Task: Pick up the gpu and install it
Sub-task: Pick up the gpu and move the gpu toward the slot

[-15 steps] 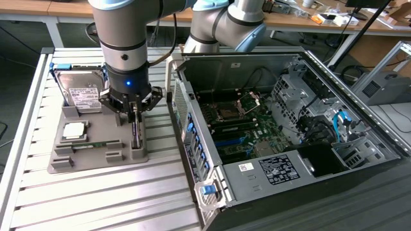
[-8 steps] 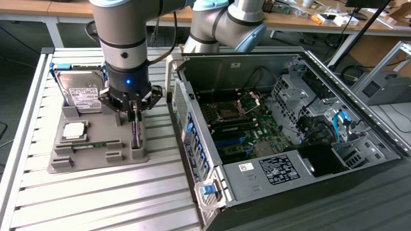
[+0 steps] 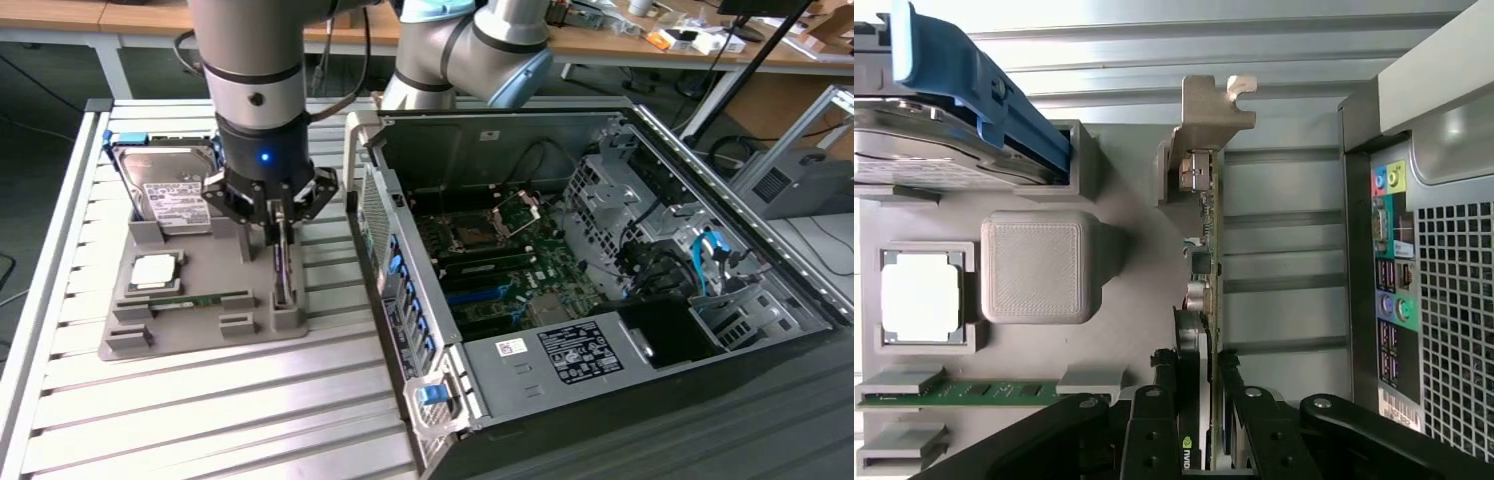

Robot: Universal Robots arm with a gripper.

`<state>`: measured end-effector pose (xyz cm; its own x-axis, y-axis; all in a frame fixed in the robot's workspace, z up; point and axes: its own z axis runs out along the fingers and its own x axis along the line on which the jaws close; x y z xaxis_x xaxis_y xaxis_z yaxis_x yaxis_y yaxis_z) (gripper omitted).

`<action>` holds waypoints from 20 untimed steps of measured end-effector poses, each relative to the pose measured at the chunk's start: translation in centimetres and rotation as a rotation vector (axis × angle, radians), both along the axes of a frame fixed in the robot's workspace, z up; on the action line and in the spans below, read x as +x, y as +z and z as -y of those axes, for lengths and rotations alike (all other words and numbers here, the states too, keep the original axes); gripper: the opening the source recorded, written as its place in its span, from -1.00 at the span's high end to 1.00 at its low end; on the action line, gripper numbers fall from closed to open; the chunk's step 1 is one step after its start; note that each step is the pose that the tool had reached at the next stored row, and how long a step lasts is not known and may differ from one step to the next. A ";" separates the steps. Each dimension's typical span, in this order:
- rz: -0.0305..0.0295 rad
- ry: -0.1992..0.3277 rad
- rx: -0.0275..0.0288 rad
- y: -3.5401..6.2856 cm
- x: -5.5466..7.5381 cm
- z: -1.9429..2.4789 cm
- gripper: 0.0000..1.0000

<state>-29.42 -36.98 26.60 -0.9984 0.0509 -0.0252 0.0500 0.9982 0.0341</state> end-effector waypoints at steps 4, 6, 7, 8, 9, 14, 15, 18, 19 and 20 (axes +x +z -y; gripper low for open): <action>-0.0001 0.000 0.0000 0.43 0.0 0.00 0.47; 0.0000 0.000 0.0000 0.73 0.0 0.00 0.47; 0.0000 0.000 0.0000 0.84 0.0 0.00 0.47; 0.0000 0.000 0.0000 0.94 0.0 0.00 0.47; 0.0000 0.000 0.0000 1.03 0.0 0.00 0.47; 0.0000 0.000 0.0000 1.64 0.0 0.00 0.47; 0.0000 0.000 0.0000 1.77 0.0 0.00 0.47; 0.0000 0.000 0.0000 2.19 0.0 0.00 0.47; 0.0000 0.000 0.0000 2.32 0.0 0.00 0.47; -0.0001 0.000 0.0000 2.48 0.0 0.00 0.47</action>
<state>-29.42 -36.97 29.08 -0.9984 0.0509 -0.0251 0.0501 0.9982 0.0341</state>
